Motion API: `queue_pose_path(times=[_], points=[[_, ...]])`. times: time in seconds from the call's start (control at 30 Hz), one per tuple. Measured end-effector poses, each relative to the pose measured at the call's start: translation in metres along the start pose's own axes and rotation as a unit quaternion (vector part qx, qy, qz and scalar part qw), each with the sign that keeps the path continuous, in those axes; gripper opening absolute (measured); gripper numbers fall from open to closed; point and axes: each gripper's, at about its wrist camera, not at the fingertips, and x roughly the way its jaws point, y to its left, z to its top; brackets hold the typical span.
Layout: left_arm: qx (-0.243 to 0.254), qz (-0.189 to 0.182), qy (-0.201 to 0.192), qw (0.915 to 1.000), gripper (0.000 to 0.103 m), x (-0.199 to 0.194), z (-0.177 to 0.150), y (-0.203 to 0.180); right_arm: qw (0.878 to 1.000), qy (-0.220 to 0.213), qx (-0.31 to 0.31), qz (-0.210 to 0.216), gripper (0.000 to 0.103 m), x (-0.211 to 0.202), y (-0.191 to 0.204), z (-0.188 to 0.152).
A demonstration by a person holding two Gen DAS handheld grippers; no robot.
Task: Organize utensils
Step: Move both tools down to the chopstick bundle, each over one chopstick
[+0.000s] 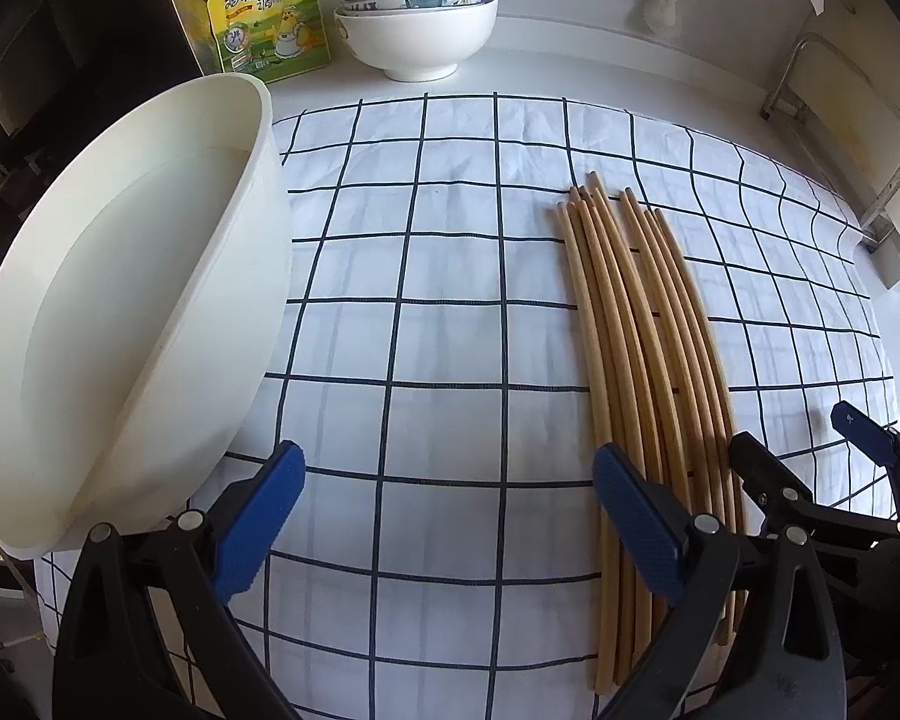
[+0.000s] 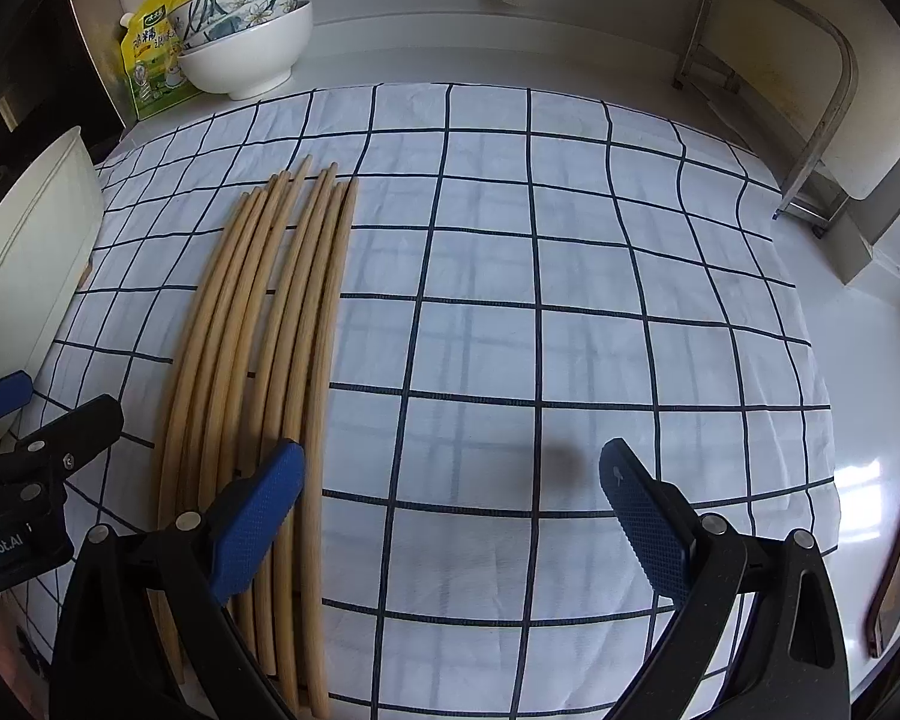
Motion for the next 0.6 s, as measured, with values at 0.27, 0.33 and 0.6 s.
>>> queue_pose_path(times=[0.27, 0.33, 0.6], points=[[0.005, 0.002, 0.007, 1.0, 0.095, 0.004, -0.002, -0.008, 1.0, 0.0, -0.003, -0.009, 0.094, 0.007, -0.005, 0.004], [0.007, 0.003, 0.009, 0.9999, 0.095, 0.006, -0.002, -0.012, 1.0, 0.0, 0.0, -0.009, 0.094, 0.007, -0.01, 0.005], [0.016, 0.008, 0.012, 0.9998, 0.095, 0.013, 0.001, -0.02, 1.0, 0.001, 0.006, -0.005, 0.094, 0.006, -0.021, 0.002]])
